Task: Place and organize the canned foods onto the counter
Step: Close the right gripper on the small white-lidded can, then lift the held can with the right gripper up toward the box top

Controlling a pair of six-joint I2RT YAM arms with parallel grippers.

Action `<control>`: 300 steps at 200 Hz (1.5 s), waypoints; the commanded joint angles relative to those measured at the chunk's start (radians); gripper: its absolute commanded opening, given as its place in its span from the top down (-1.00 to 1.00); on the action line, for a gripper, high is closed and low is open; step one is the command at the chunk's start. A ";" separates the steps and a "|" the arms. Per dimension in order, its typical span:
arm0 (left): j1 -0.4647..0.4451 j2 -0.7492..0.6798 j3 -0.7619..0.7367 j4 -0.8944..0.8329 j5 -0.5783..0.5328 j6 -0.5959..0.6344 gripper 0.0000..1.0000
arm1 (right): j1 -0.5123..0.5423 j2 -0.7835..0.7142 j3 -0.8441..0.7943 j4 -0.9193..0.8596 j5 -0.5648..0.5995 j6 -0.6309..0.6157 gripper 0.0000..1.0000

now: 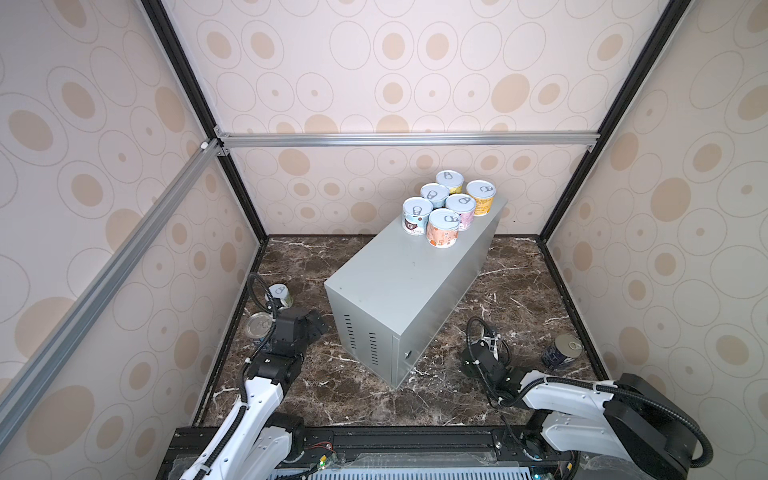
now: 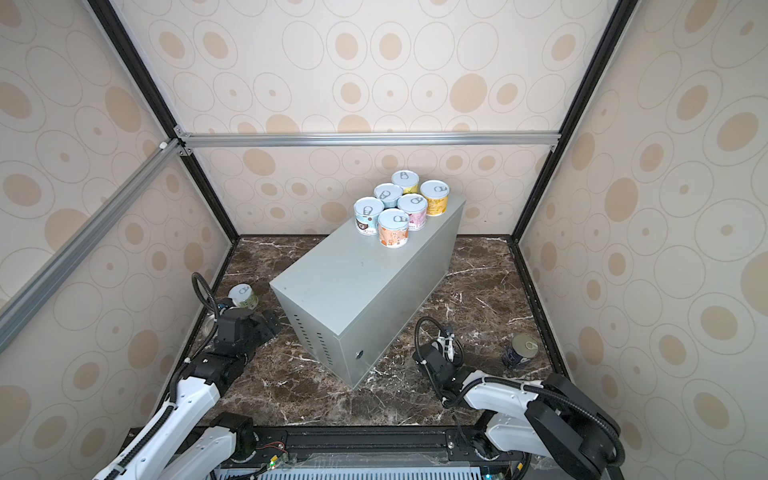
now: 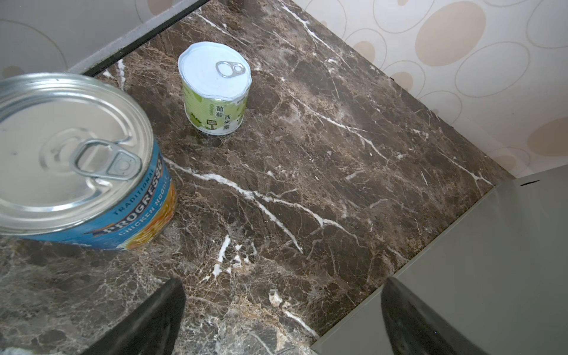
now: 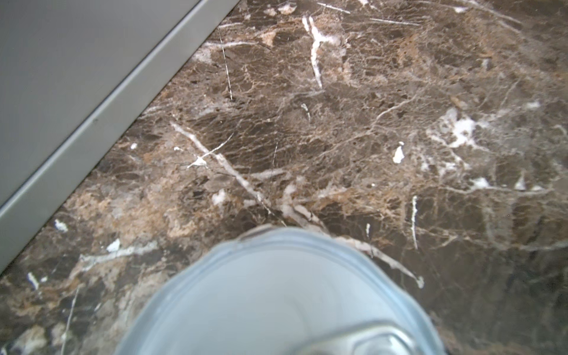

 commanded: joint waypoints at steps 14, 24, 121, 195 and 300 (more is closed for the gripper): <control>-0.001 -0.021 0.019 -0.023 -0.023 0.021 -0.99 | 0.007 -0.105 0.068 -0.142 -0.005 -0.029 -0.16; -0.001 -0.020 0.024 -0.029 -0.023 0.021 -0.99 | 0.008 -0.129 0.081 -0.175 -0.011 -0.031 -0.13; -0.001 -0.022 0.104 -0.117 0.081 0.094 -0.99 | 0.008 -0.357 0.361 -0.590 -0.083 -0.121 -0.05; -0.001 -0.026 0.269 -0.209 0.208 0.243 -0.99 | 0.008 -0.359 0.698 -0.862 -0.178 -0.253 -0.04; -0.001 0.072 0.526 -0.315 0.164 0.336 -0.99 | 0.008 -0.209 1.212 -1.086 -0.319 -0.483 -0.03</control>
